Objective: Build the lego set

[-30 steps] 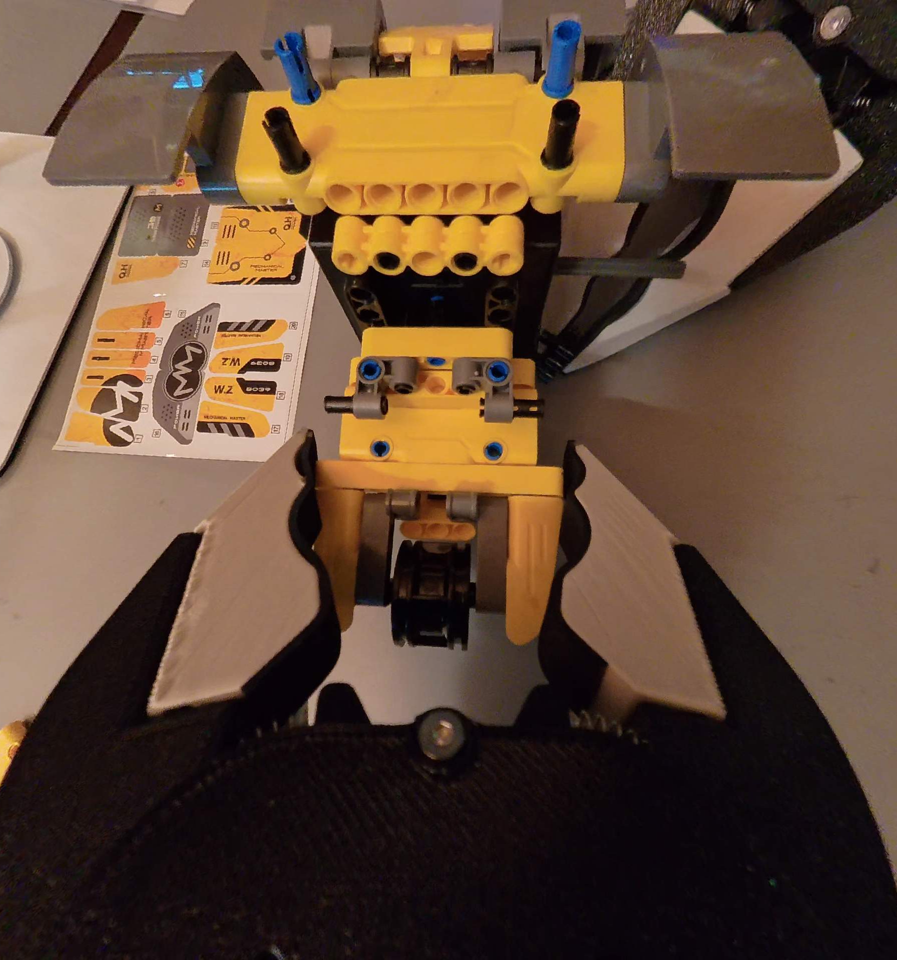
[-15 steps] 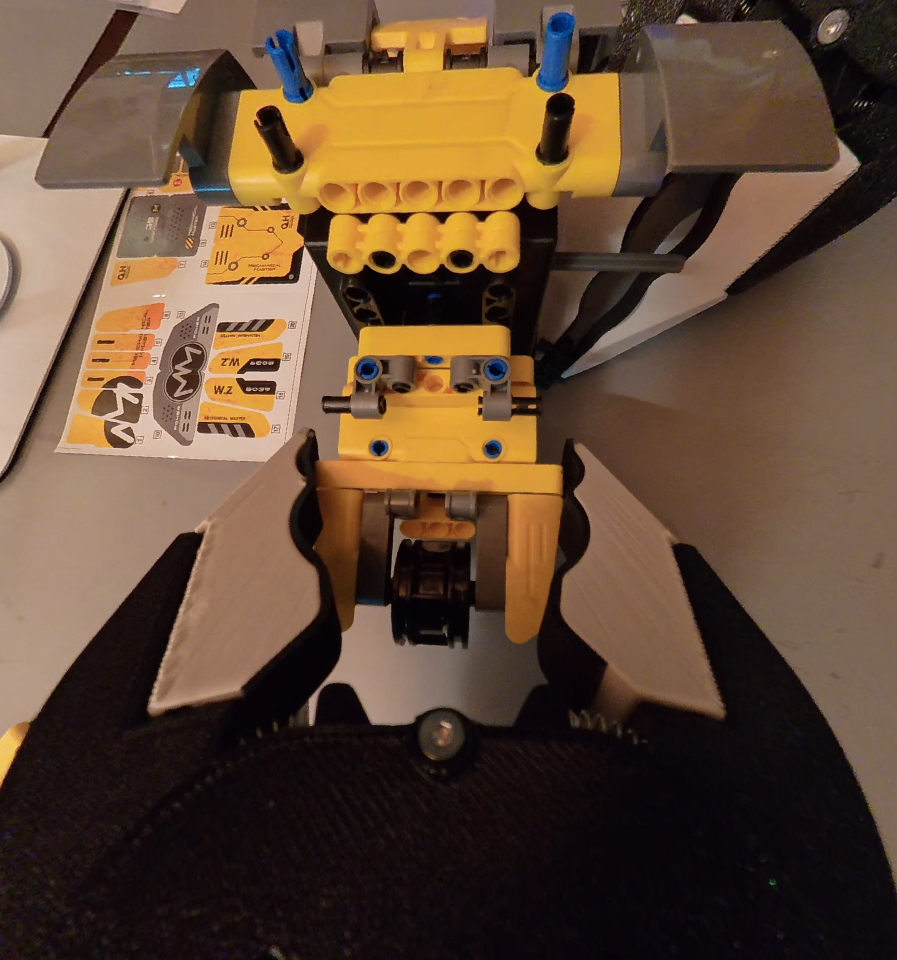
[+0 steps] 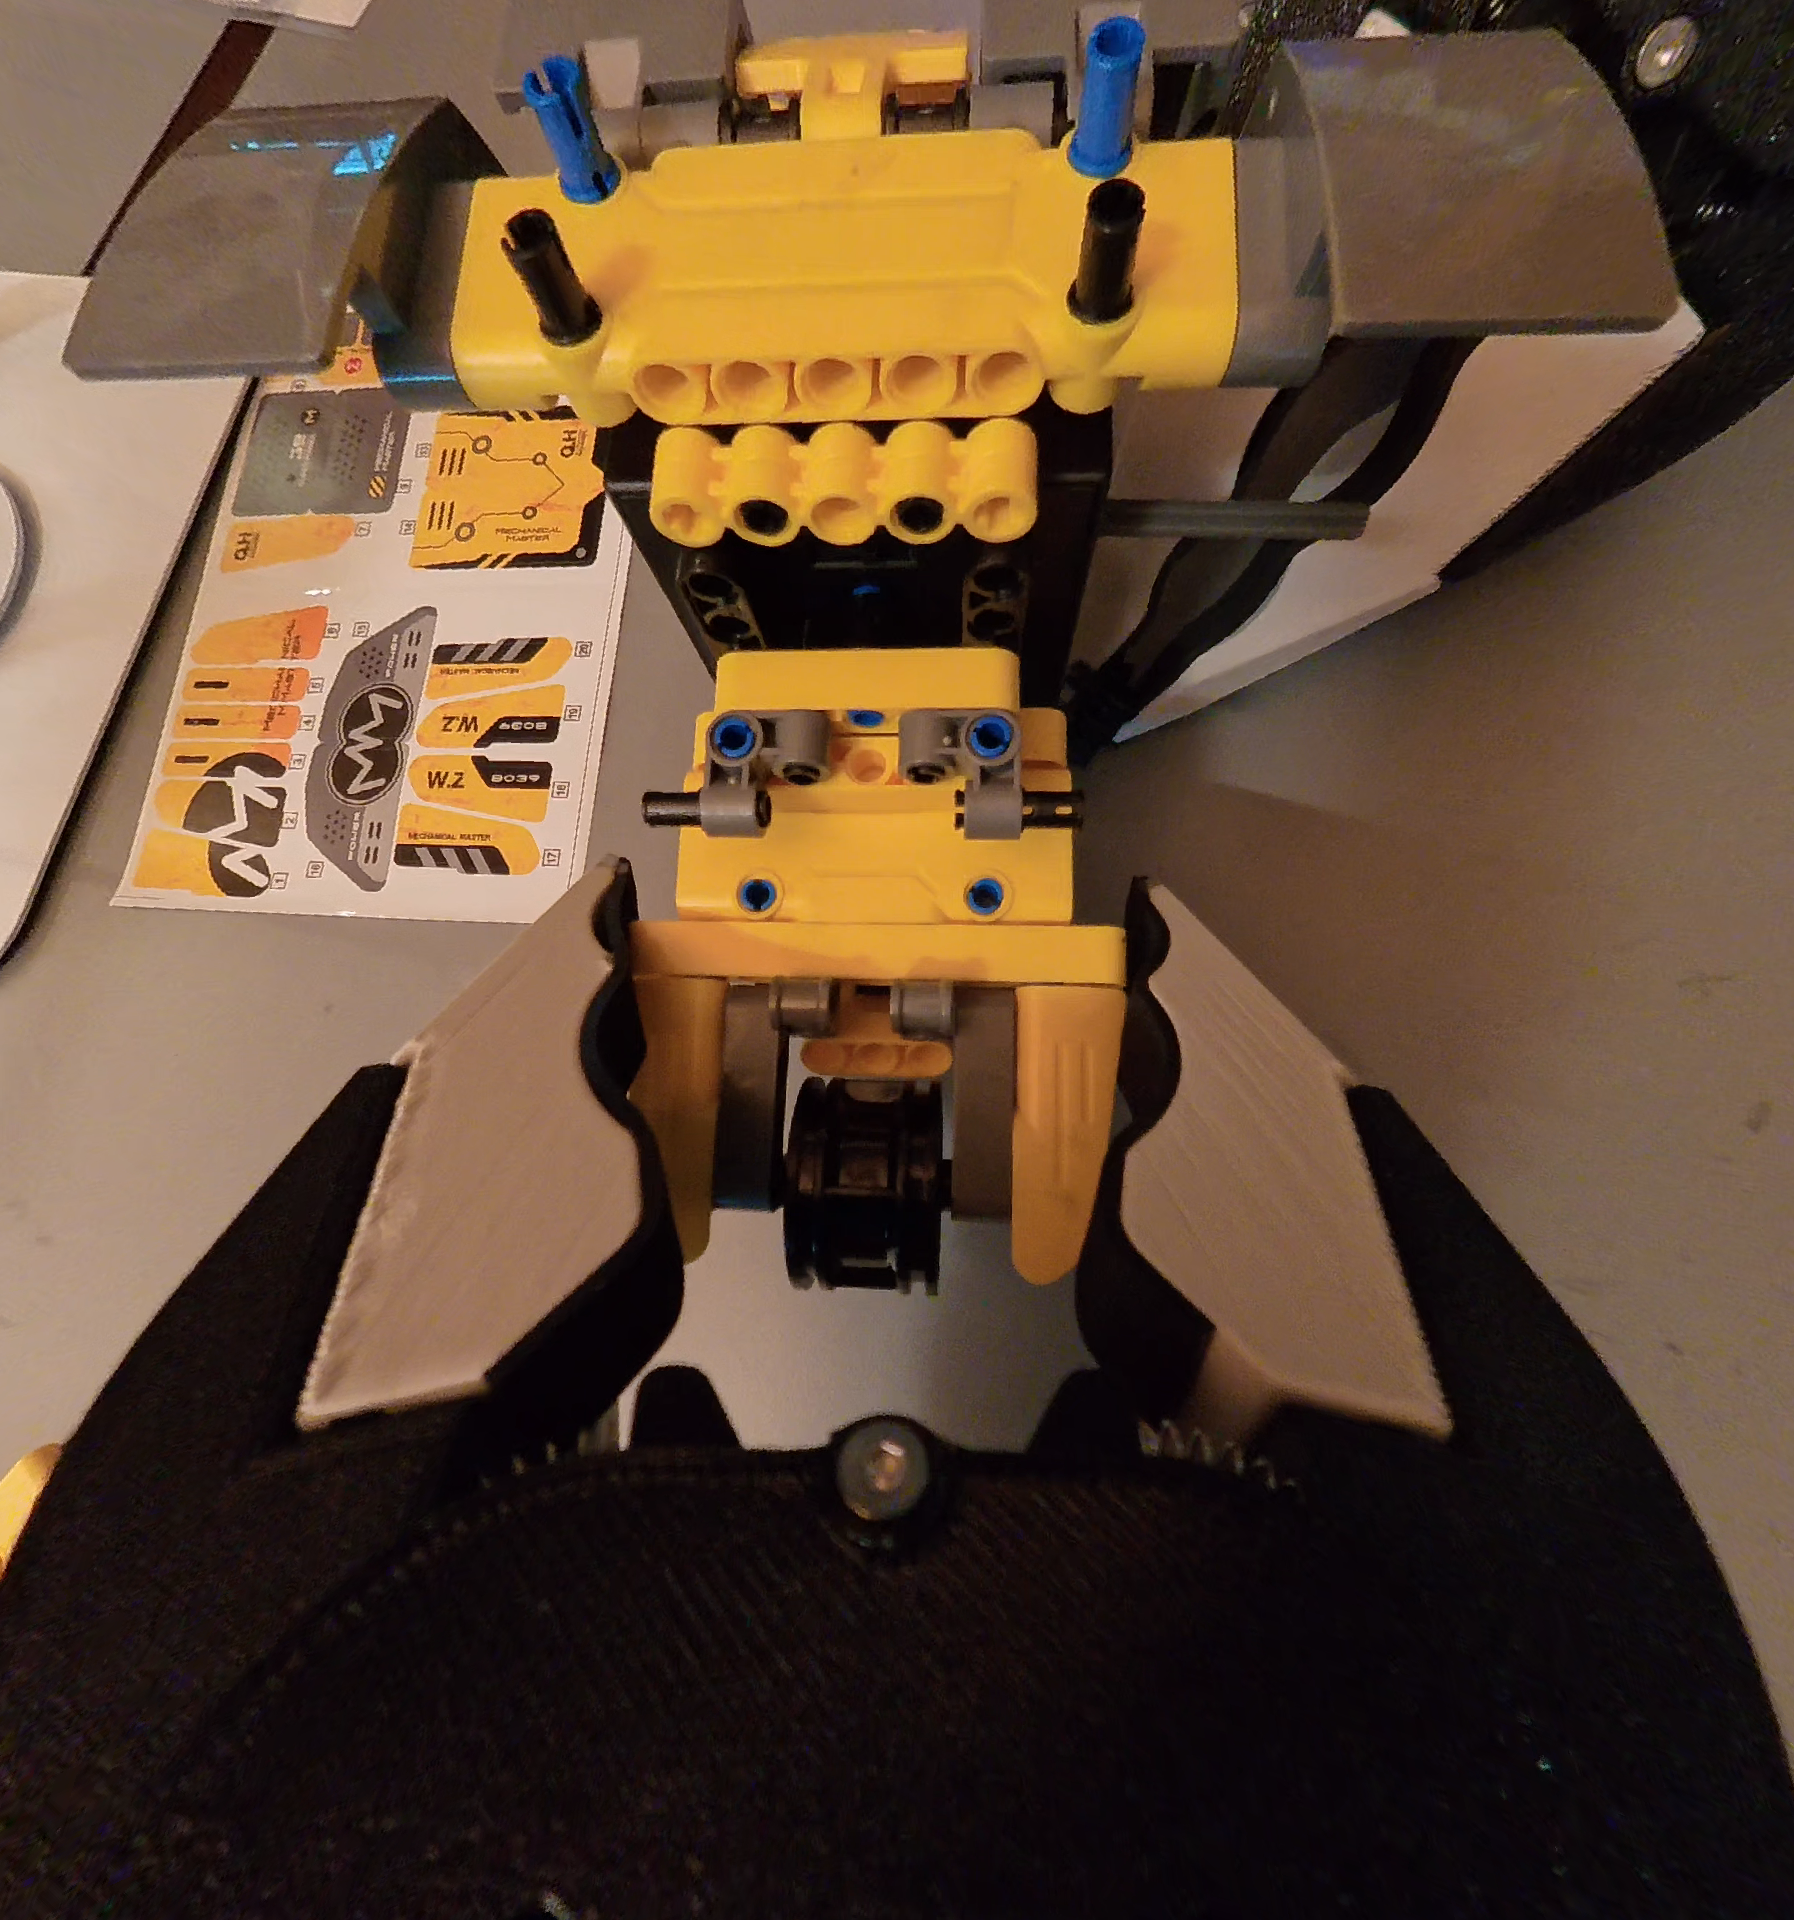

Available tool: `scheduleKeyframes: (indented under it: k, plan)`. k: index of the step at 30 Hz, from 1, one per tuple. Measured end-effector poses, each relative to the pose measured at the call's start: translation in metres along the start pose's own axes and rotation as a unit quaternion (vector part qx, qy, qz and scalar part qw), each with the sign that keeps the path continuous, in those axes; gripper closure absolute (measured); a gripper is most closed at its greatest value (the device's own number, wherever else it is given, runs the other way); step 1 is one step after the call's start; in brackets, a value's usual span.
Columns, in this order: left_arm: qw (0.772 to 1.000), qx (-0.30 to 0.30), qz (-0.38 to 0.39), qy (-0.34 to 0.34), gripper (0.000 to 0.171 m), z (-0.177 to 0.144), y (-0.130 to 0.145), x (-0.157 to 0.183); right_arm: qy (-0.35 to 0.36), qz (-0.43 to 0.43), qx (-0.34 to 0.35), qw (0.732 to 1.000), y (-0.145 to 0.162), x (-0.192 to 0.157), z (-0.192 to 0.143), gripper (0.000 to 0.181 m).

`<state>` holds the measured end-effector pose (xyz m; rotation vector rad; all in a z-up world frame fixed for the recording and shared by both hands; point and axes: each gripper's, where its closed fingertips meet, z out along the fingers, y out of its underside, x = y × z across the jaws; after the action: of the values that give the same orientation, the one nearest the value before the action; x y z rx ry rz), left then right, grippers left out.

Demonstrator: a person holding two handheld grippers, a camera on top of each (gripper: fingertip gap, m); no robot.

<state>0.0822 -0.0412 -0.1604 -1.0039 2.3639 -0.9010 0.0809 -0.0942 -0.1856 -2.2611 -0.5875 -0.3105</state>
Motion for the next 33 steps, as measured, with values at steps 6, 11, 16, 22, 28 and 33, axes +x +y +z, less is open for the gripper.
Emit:
scheduleKeyframes:
  k: [6,11,16,22,28,33]
  plan:
    - [1.000,-0.001,0.001,-0.001,0.083,0.000,0.000,0.000,0.018,0.023,0.001,1.000,0.005,0.009,-0.003,0.162]
    - [1.000,-0.001,0.002,-0.001,0.083,0.000,0.001,0.000,0.015,0.035,0.006,0.999,0.003,0.008,-0.005,0.164]
    - [1.000,-0.001,0.002,-0.001,0.083,0.000,0.001,0.000,0.017,0.045,0.012,0.999,-0.001,0.007,-0.007,0.167]
    - [1.000,-0.002,0.003,-0.002,0.083,0.000,0.001,0.000,0.019,0.041,0.016,0.999,-0.001,0.007,-0.007,0.167]
    - [1.000,-0.003,0.002,-0.002,0.083,0.000,0.001,0.000,0.004,0.014,0.025,1.000,-0.007,0.003,-0.005,0.172]
    - [1.000,-0.005,0.003,-0.003,0.084,0.000,0.001,-0.001,-0.009,0.015,0.033,0.999,-0.005,0.003,-0.005,0.172]
